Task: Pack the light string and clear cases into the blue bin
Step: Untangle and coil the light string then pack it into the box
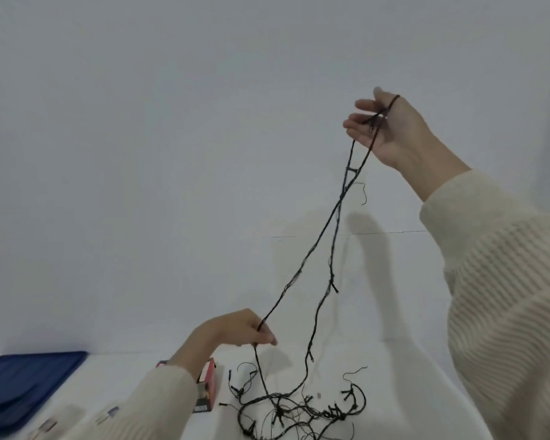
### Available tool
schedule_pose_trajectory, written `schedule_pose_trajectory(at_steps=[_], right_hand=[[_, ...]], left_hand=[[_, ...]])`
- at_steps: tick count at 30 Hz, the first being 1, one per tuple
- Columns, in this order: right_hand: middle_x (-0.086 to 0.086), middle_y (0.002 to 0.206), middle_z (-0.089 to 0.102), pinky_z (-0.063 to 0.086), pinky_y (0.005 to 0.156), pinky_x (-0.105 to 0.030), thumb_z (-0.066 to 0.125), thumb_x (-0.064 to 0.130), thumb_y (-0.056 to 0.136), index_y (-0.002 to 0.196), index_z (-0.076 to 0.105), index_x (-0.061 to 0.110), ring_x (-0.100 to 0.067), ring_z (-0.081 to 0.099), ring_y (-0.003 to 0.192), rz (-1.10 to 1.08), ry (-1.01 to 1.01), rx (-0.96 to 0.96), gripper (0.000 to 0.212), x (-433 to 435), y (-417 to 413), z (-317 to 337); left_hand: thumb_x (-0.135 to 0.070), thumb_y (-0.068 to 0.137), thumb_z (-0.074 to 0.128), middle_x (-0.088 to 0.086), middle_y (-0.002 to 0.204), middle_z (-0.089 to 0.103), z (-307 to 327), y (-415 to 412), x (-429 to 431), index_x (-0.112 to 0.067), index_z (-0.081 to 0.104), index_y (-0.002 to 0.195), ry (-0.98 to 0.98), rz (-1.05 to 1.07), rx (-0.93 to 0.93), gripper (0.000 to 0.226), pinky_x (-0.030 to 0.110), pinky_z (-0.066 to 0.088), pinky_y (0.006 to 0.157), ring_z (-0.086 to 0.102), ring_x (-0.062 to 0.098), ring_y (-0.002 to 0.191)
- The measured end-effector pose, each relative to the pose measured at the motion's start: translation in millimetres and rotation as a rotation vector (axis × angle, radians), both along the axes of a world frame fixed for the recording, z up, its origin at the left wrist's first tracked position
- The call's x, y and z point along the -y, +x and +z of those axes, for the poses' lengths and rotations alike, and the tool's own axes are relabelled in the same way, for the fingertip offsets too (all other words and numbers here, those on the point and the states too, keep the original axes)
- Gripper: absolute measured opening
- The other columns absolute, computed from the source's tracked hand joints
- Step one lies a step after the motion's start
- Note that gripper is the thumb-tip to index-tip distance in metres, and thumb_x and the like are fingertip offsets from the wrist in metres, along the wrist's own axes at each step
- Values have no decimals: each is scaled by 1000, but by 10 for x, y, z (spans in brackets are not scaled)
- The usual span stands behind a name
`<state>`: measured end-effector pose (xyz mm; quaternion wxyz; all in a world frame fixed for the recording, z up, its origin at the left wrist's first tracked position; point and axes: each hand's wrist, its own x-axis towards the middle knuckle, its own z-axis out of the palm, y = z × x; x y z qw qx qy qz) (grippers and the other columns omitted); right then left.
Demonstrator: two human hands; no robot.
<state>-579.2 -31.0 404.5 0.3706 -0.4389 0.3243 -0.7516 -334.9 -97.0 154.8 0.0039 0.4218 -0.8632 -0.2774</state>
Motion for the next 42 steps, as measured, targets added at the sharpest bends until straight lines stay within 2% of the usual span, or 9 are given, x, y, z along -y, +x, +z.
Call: schedule_pose_trajectory(at_steps=[5,11,14,16,18,20,27,33,42], right_hand=[[-11,78,58,53,85,-31,45,32,97,79,60,6,-23,63,75,116,34,-116,34,-9,213,-99],[-15,82,58,53,87,-35,45,30,98,82,61,2,-28,64,81,235,-64,2,35,-85,426,-21],[-16,82,57,53,84,-34,43,29,99,83,60,1,-28,63,80,239,-117,79,37,-158,350,12],[-15,81,57,53,83,-34,42,30,99,81,60,1,-28,63,79,194,-131,127,38,-188,241,15],[-13,76,56,53,78,-31,40,32,99,78,59,3,-25,62,75,116,-128,199,41,-173,103,-18],[-9,69,54,52,70,-26,38,34,100,75,59,5,-21,60,68,-10,-117,245,43,-114,-67,-90],[1,69,59,47,55,-17,46,33,97,67,60,11,-12,54,57,-453,84,-165,40,61,-545,-453],[-2,67,53,48,53,-16,42,33,98,67,59,10,-12,55,58,-417,50,-141,42,-81,-546,-333],[-6,72,55,51,75,-26,45,33,97,76,62,8,-19,60,69,-58,112,-433,37,-51,135,-339]], left_hand=[[-38,81,68,1,73,48,208,-486,-192,-12,56,68,-121,-12,-316,31,26,33,66,43,13,70],[-38,85,64,5,130,41,-214,-1100,-306,-36,65,82,-145,211,-627,4,27,28,105,31,18,126],[-28,93,53,11,119,44,-405,-1028,-280,-28,60,82,-224,300,-685,14,29,44,82,55,18,85],[-20,96,47,11,104,50,-494,-869,-223,-25,44,71,-298,277,-598,26,31,49,73,55,19,74],[-15,96,47,8,97,54,-581,-655,-136,-17,55,78,-302,193,-414,20,21,48,77,58,16,83],[-12,94,50,5,91,58,-594,-435,-53,-10,68,98,-288,164,-313,18,9,43,68,59,0,72],[0,94,50,6,72,55,548,-80,186,10,63,103,-110,385,-597,19,11,46,42,53,5,38],[-15,92,56,7,90,55,1004,64,226,-2,67,106,-247,302,-248,22,13,44,46,48,10,59],[-35,81,70,0,71,64,349,-699,-310,-21,68,71,-7,78,-372,18,14,42,61,57,7,61]])
